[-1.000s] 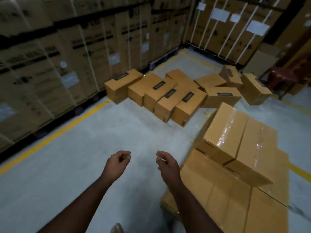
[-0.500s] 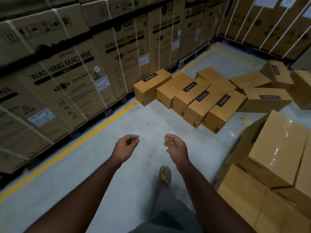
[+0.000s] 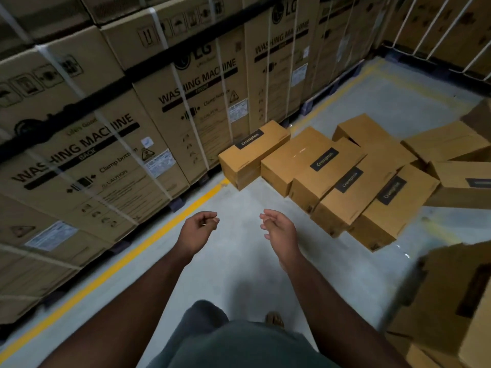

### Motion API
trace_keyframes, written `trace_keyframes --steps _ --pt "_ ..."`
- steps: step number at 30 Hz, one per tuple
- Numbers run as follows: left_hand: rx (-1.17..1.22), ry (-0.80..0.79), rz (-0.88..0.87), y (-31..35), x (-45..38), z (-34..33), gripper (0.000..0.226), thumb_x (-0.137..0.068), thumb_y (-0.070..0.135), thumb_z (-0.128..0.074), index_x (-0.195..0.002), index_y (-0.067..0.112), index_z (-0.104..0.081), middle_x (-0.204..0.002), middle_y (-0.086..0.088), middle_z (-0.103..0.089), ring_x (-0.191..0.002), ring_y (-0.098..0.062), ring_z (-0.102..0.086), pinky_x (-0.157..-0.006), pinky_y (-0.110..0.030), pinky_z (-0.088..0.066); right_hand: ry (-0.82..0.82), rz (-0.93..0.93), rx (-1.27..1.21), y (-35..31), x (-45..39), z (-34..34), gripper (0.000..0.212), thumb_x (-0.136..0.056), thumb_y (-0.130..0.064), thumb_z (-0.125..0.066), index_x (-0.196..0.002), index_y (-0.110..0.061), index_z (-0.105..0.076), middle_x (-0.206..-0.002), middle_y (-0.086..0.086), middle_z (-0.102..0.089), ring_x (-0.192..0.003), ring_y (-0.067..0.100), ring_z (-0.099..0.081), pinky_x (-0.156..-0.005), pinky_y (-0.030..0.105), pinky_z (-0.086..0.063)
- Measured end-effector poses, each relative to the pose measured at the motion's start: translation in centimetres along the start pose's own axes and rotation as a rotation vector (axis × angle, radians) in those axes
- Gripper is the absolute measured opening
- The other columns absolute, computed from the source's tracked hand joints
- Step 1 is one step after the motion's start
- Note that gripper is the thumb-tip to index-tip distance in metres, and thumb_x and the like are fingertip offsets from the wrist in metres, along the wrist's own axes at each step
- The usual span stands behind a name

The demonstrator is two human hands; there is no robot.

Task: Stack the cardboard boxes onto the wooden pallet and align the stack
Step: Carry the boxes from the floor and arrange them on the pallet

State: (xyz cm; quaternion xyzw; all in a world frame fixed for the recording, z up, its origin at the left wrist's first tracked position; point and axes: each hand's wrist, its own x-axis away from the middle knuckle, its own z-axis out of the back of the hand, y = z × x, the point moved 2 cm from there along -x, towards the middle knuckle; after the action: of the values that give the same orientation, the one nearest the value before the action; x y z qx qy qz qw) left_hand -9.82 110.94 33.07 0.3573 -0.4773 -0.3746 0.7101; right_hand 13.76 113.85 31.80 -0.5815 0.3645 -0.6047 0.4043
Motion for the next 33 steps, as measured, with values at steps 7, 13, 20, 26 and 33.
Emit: trace_keyframes --steps 7,13,20,26,33 --pt "0.016 -0.054 -0.013 1.6 -18.6 2.9 0.02 -0.097 0.016 -0.072 -0.116 0.012 -0.071 -0.106 -0.011 -0.075 -0.095 -0.014 -0.069 -0.094 -0.031 -0.052 0.016 -0.006 -0.038 -3.2 -15.2 -7.4 0.017 -0.104 -0.019 -0.06 -0.114 -0.029 -0.07 -0.119 -0.003 -0.074 -0.105 0.012 -0.071 -0.088 0.03 -0.058" --pt "-0.092 -0.15 0.054 2.8 -39.7 5.5 0.022 -0.099 0.017 -0.068 -0.12 0.01 -0.071 -0.109 -0.018 -0.073 -0.098 -0.02 -0.067 -0.098 -0.039 -0.052 0.142 -0.066 -0.029 -5.2 -32.2 -16.5 0.016 -0.104 -0.015 -0.062 -0.115 -0.016 -0.073 -0.114 0.005 -0.073 -0.103 0.023 -0.07 -0.08 0.022 -0.056" --pt "-0.273 -0.252 0.087 0.2 -59.8 3.9 0.023 -0.098 0.019 -0.07 -0.12 0.018 -0.069 -0.111 0.001 -0.07 -0.096 -0.016 -0.069 -0.083 -0.032 -0.06 0.269 -0.319 -0.157 -0.5 -49.1 -22.5 0.02 -0.104 -0.018 -0.059 -0.109 -0.019 -0.078 -0.11 0.005 -0.077 -0.103 0.024 -0.071 -0.082 0.038 -0.058" --pt "-0.432 -0.259 0.045 -7.5 -76.1 -1.3 0.025 -0.098 0.011 -0.069 -0.12 0.022 -0.069 -0.12 -0.009 -0.072 -0.114 -0.029 -0.067 -0.088 -0.036 -0.052 0.249 -0.463 -0.213 10.8 -65.0 -26.5 0.027 -0.104 -0.007 -0.052 -0.109 -0.02 -0.075 -0.121 0.007 -0.073 -0.112 0.029 -0.067 -0.089 0.038 -0.055" --pt "-0.682 -0.372 0.101 -18.2 -92.3 -8.0 0.092 -0.089 0.015 -0.08 -0.162 0.009 -0.023 -0.162 -0.017 -0.034 -0.147 -0.037 -0.038 -0.118 -0.054 -0.036 0.33 -0.45 -0.193 21.4 -78.8 -28.6 0.075 -0.09 0.001 -0.061 -0.157 -0.015 -0.031 -0.146 0.008 -0.049 -0.128 0.025 -0.055 -0.098 0.036 -0.056"
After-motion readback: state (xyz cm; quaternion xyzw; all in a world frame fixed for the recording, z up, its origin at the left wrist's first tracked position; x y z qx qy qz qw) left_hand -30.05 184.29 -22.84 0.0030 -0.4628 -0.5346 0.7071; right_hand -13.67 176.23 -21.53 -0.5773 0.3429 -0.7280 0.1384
